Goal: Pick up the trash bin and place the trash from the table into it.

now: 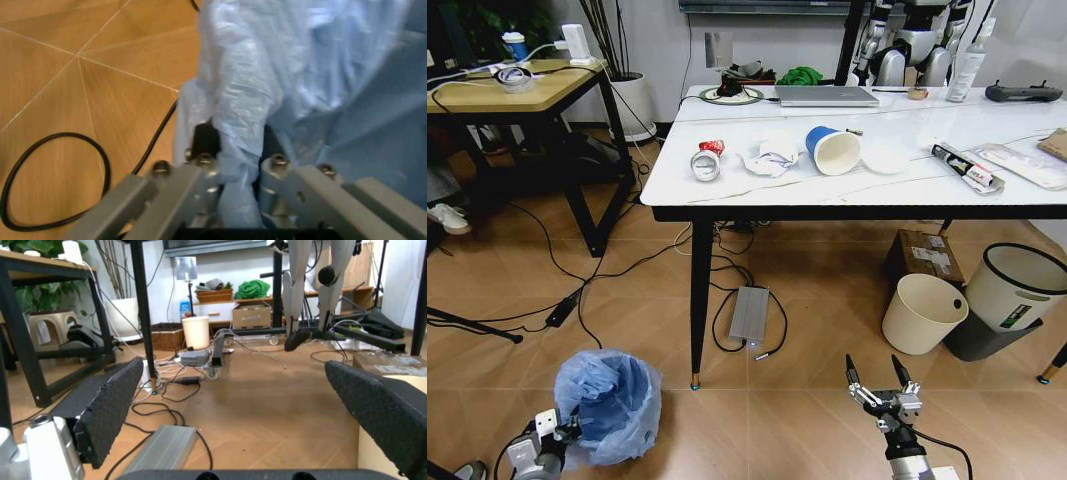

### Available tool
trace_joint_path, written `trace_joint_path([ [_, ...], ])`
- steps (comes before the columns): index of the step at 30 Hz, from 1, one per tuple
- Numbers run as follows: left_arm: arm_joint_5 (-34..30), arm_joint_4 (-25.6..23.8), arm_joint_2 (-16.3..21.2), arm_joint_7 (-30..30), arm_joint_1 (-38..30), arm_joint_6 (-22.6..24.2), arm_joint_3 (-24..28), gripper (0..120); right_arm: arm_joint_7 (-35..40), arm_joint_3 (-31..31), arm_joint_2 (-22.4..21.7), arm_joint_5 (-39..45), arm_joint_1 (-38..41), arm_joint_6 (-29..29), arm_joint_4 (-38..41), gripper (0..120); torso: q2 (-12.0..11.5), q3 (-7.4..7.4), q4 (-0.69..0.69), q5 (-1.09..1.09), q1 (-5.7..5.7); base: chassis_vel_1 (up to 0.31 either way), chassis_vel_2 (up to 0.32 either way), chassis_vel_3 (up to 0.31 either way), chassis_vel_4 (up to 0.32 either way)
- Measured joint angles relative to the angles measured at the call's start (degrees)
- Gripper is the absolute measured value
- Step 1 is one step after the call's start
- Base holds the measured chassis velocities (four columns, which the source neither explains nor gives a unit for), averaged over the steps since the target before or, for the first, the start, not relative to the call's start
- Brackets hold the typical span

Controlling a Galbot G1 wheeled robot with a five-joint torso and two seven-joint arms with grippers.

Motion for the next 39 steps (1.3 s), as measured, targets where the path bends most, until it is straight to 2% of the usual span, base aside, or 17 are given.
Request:
trace_joint_path([
  [2,-0.1,-0.1,0.0,0.1,0.0,0.1,0.0,0,0.0,0.0,0.0,0.0,0.0,0.0,0.0,100,0.0,0.00,0.00,-0.01,0.00,0.000,0.000,0.000,0.000],
  [8,-0.5,-1.1,0.2,0.6,0.7,0.1,0.1,0,0.0,0.0,0.0,0.0,0.0,0.0,0.0,100,0.0,0.00,0.00,-0.01,0.00,0.000,0.000,0.000,0.000],
  [12,-0.5,-5.5,1.0,3.2,3.8,-0.7,1.0,0,0.0,0.4,0.0,0.0,-0.4,0.0,0.3,100,0.0,0.00,0.00,0.00,0.00,0.000,0.000,0.000,0.000],
  [14,-0.6,-6.1,1.1,3.6,4.1,-1.0,1.1,0,0.0,0.4,0.0,0.0,-0.5,0.0,0.5,100,0.0,0.00,0.00,0.01,0.00,0.000,0.000,0.000,0.000],
  [17,-0.8,-11.1,2.0,6.9,7.3,-2.5,1.2,0,0.0,0.4,0.0,-0.2,-1.2,0.0,1.4,100,0.0,0.00,0.00,0.03,0.00,0.000,0.000,0.000,0.000],
  [19,-1.0,-12.5,2.2,8.7,8.2,-2.9,1.1,0,0.0,0.4,0.0,-0.4,-1.4,0.0,1.7,100,0.0,0.00,0.00,0.04,0.00,0.000,0.000,0.000,0.000],
  [22,-1.1,-14.7,2.3,14.5,10.0,-5.3,1.0,0,0.0,0.3,0.0,-0.8,-1.9,-0.1,2.6,100,0.0,0.00,0.00,-0.01,0.00,0.000,0.000,0.000,0.000],
  [24,-0.1,-18.2,2.4,18.2,12.5,-5.6,0.4,0,0.0,0.3,0.0,-1.4,-2.6,-0.1,3.5,100,0.0,0.00,0.00,0.03,0.00,0.000,0.000,0.000,0.000],
  [28,2.7,-20.7,2.5,19.1,14.4,-6.5,0.4,0,0.0,0.4,0.0,-1.7,-3.3,-0.1,4.2,100,0.0,0.00,0.00,-0.02,0.00,0.000,0.000,0.000,0.000],
  [30,5.4,-22.9,2.8,19.2,16.2,-8.6,0.6,0,0.0,0.6,0.0,-1.9,-3.9,-0.1,4.6,100,0.0,0.00,0.00,0.04,0.00,0.000,0.000,0.000,0.000],
  [32,7.0,-24.8,2.8,19.2,17.4,-10.4,1.0,0,0.0,0.8,0.0,-2.0,-4.4,-0.1,5.0,100,0.0,0.00,0.00,-0.01,0.00,0.000,0.000,0.000,0.000],
  [39,6.2,-30.8,4.0,18.4,20.8,-10.8,4.4,0,0.0,1.0,0.0,-2.4,-5.4,0.0,6.0,100,0.0,0.00,0.00,0.02,0.00,0.000,0.000,0.000,0.000],
])
